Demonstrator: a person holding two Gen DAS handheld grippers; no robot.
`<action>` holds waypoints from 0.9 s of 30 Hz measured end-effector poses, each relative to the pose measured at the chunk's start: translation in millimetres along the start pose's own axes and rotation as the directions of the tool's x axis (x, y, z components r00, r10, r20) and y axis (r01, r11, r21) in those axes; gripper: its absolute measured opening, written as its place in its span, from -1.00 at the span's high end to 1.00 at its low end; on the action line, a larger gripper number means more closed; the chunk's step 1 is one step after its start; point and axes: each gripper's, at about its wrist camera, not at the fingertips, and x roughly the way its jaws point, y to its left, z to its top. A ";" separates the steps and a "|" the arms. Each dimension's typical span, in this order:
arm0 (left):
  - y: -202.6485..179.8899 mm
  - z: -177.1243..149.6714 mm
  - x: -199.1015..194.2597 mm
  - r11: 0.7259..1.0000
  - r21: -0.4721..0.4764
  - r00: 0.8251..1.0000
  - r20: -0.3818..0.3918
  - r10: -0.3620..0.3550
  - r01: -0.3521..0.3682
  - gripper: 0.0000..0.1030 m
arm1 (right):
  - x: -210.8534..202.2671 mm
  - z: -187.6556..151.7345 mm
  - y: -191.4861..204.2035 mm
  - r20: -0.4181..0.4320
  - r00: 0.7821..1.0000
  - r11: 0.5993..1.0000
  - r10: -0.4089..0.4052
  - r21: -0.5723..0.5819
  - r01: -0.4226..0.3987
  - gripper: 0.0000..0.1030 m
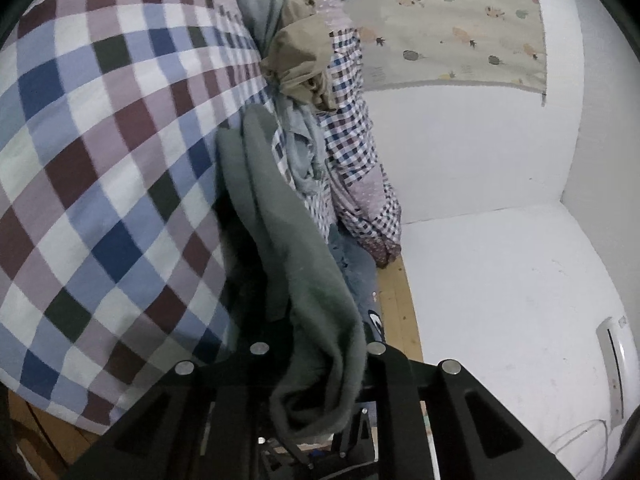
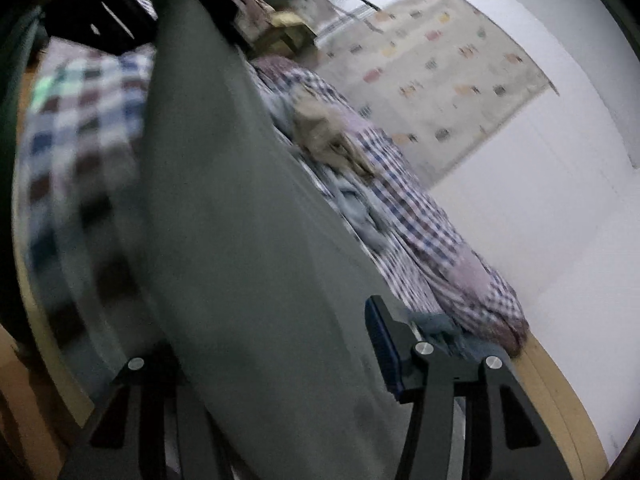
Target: Fold clothes
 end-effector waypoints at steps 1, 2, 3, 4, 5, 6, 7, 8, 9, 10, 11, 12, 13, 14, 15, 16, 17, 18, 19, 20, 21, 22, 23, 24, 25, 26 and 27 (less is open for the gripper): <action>-0.2 0.8 -0.1 1.000 -0.004 1.000 0.002 -0.003 0.003 0.73 | -2.1 -8.5 -6.3 -0.019 1.000 1.000 -0.011 0.003 0.011 -0.09; 0.0 1.4 -0.1 1.000 -0.013 1.000 0.003 -0.007 0.007 0.74 | -4.3 -17.8 -12.5 -0.039 0.999 1.000 -0.023 0.005 0.023 -0.09; -0.2 1.4 -0.9 1.000 -0.020 1.000 0.005 -0.010 0.010 0.74 | -6.2 -25.7 -17.7 -0.058 0.998 0.999 -0.033 0.001 0.033 -0.09; -0.6 1.5 -1.2 1.000 -0.027 1.000 0.008 -0.014 0.014 0.74 | -7.9 -33.0 -22.6 -0.077 0.996 0.999 -0.043 -0.004 0.043 -0.10; -1.8 2.2 -0.1 0.999 -0.032 1.000 0.011 -0.020 0.020 0.74 | -9.7 -40.4 -27.5 -0.096 0.994 0.999 -0.053 -0.010 0.052 -0.10; -3.7 3.0 1.8 0.999 -0.034 1.000 0.016 -0.025 0.026 0.74 | -11.5 -47.7 -32.3 -0.115 0.991 0.998 -0.063 -0.016 0.062 -0.10; -5.3 3.5 3.0 0.999 -0.034 0.999 0.020 -0.030 0.031 0.74 | -13.2 -55.0 -37.2 -0.134 0.988 0.997 -0.073 -0.023 0.071 -0.10; -6.7 3.7 3.7 0.999 -0.034 0.999 0.022 -0.034 0.034 0.74 | -17.5 -66.9 -41.9 -0.159 0.985 0.997 -0.073 -0.026 0.070 -0.10; -7.8 4.0 5.1 0.999 -0.036 0.999 0.024 -0.035 0.036 0.74 | -19.9 -76.9 -47.7 -0.181 0.981 0.997 -0.075 -0.030 0.071 -0.10; -8.6 4.5 6.8 0.999 -0.038 0.999 0.026 -0.037 0.038 0.74 | -21.9 -85.2 -53.1 -0.200 0.976 0.996 -0.082 -0.037 0.076 -0.10; -8.6 5.2 8.6 0.998 -0.043 0.999 0.029 -0.037 0.038 0.74 | -24.9 -92.4 -56.8 -0.215 0.972 0.995 -0.092 -0.049 0.083 -0.10; -8.3 4.7 7.5 0.998 -0.047 0.999 0.032 -0.037 0.038 0.74 | -28.2 -99.4 -59.8 -0.229 0.968 0.994 -0.102 -0.061 0.090 -0.10; -7.7 1.8 1.6 0.998 -0.050 0.999 0.031 -0.036 0.038 0.74 | -30.9 -105.7 -63.6 -0.239 0.965 0.993 -0.105 -0.071 0.090 -0.10; -7.2 -0.1 -2.3 0.998 -0.053 0.999 0.031 -0.036 0.037 0.74 | -33.7 -111.8 -67.8 -0.246 0.963 0.993 -0.109 -0.079 0.092 -0.10; -7.0 0.4 -1.9 0.998 -0.054 0.999 0.031 -0.035 0.037 0.74 | -37.6 -117.3 -70.5 -0.246 0.963 0.992 -0.110 -0.088 0.090 -0.08; -6.9 0.9 -1.4 0.998 -0.053 0.999 0.032 -0.033 0.035 0.74 | -39.2 -120.9 -71.9 -0.246 0.964 0.991 -0.105 -0.102 0.082 -0.04; -6.8 1.3 -0.9 0.998 -0.050 0.999 0.035 -0.026 0.028 0.74 | -39.1 -124.2 -71.5 -0.254 0.962 0.990 -0.103 -0.121 0.074 0.04; -6.7 1.8 -0.3 0.999 -0.047 0.999 0.038 -0.020 0.022 0.74 | -38.7 -127.6 -70.6 -0.265 0.959 0.988 -0.104 -0.141 0.068 0.15; -6.4 2.1 -0.4 0.999 -0.044 0.999 0.041 -0.014 0.015 0.74 | -38.4 -131.1 -69.7 -0.276 0.955 0.985 -0.105 -0.161 0.061 0.31; -5.7 2.0 -1.8 0.999 -0.043 0.999 0.043 -0.009 0.011 0.75 | -39.5 -134.2 -71.0 -0.285 0.954 0.986 -0.096 -0.161 0.051 0.40; -5.1 1.5 -3.4 0.999 -0.043 0.999 0.046 -0.005 0.007 0.75 | -41.0 -137.3 -73.1 -0.294 0.952 0.987 -0.084 -0.153 0.040 0.64; -4.6 0.5 -4.9 0.999 -0.042 0.999 0.047 -0.001 0.003 0.75 | -42.5 -140.3 -75.2 -0.302 0.951 0.989 -0.071 -0.145 0.028 0.70; -4.3 0.2 -5.5 0.999 -0.040 0.999 0.049 0.004 -0.002 0.75 | -46.3 -139.2 -79.0 -0.296 0.953 0.991 -0.067 -0.133 0.028 0.73; -4.0 0.5 -6.3 0.999 -0.037 0.999 0.050 0.007 -0.005 0.75 | -50.0 -136.8 -82.4 -0.288 0.955 0.992 -0.066 -0.122 0.032 0.78; -3.9 0.6 -7.3 0.999 -0.034 0.999 0.052 0.011 -0.009 0.75 | -54.1 -134.4 -86.7 -0.279 0.958 0.994 -0.061 -0.106 0.033 0.80; -4.2 0.5 -8.8 0.999 -0.031 0.998 0.055 0.016 -0.014 0.75 | -58.5 -132.0 -91.5 -0.269 0.962 0.996 -0.055 -0.088 0.033 0.81; -4.2 0.6 -10.3 0.999 -0.028 0.998 0.059 0.021 -0.019 0.75 | -61.2 -130.0 -96.1 -0.262 0.964 0.997 -0.053 -0.075 0.034 0.81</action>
